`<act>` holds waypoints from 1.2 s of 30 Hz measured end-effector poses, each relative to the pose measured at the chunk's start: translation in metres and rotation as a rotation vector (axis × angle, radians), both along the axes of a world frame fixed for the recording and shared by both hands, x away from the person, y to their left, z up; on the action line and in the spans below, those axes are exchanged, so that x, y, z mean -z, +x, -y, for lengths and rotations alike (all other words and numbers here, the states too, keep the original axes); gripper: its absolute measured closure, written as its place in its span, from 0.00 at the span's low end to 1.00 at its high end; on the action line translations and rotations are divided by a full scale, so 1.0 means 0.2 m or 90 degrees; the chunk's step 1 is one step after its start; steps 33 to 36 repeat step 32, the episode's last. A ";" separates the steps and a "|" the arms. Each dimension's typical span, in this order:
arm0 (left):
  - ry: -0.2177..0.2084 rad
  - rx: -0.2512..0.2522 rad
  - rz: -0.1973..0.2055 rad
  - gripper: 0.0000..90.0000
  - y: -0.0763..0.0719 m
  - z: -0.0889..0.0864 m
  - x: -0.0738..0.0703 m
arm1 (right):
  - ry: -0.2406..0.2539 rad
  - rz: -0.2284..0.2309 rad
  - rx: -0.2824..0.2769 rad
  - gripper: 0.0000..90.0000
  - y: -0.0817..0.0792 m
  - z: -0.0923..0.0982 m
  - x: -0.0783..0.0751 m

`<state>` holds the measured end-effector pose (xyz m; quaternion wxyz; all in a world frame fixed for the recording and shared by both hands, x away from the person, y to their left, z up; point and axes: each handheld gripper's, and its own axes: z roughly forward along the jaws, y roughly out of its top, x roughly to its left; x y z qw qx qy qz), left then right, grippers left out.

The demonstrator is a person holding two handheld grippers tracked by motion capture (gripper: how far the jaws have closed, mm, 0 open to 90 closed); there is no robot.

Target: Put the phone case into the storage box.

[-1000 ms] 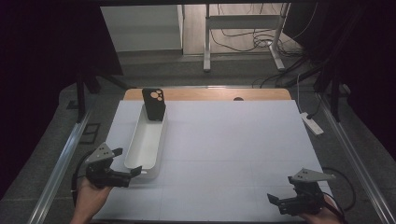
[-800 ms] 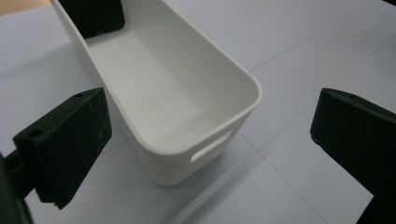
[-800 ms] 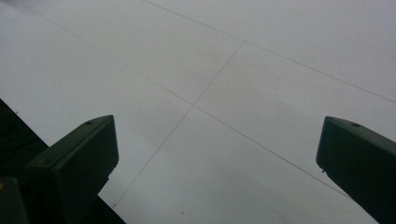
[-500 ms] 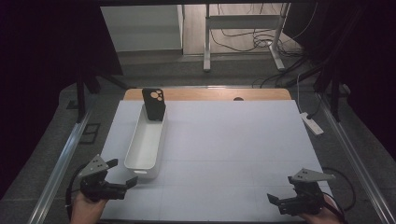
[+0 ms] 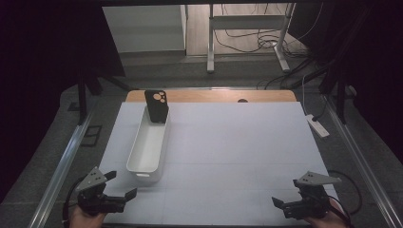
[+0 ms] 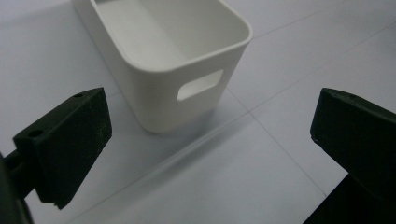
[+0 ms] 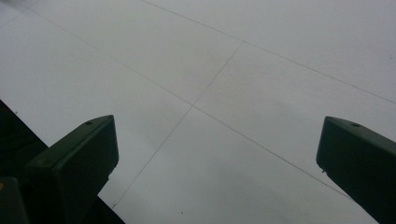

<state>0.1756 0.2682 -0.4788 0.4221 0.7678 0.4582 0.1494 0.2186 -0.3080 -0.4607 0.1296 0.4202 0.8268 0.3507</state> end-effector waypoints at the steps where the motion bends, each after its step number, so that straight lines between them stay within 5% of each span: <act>1: 0.002 -0.002 -0.005 0.00 -0.01 0.00 0.01 | 0.000 0.000 0.000 0.00 0.00 0.00 0.00; 17: 0.022 -0.014 -0.028 0.00 -0.07 0.01 0.06 | -0.002 -0.001 0.001 0.00 0.00 0.00 0.00; 29: 0.071 -0.030 -0.036 0.00 -0.08 0.04 0.07 | -0.003 -0.001 -0.002 0.00 0.00 0.00 0.00; 36: 0.064 -0.031 -0.037 0.00 -0.08 0.03 0.07 | -0.007 -0.001 -0.002 0.00 0.00 0.00 0.00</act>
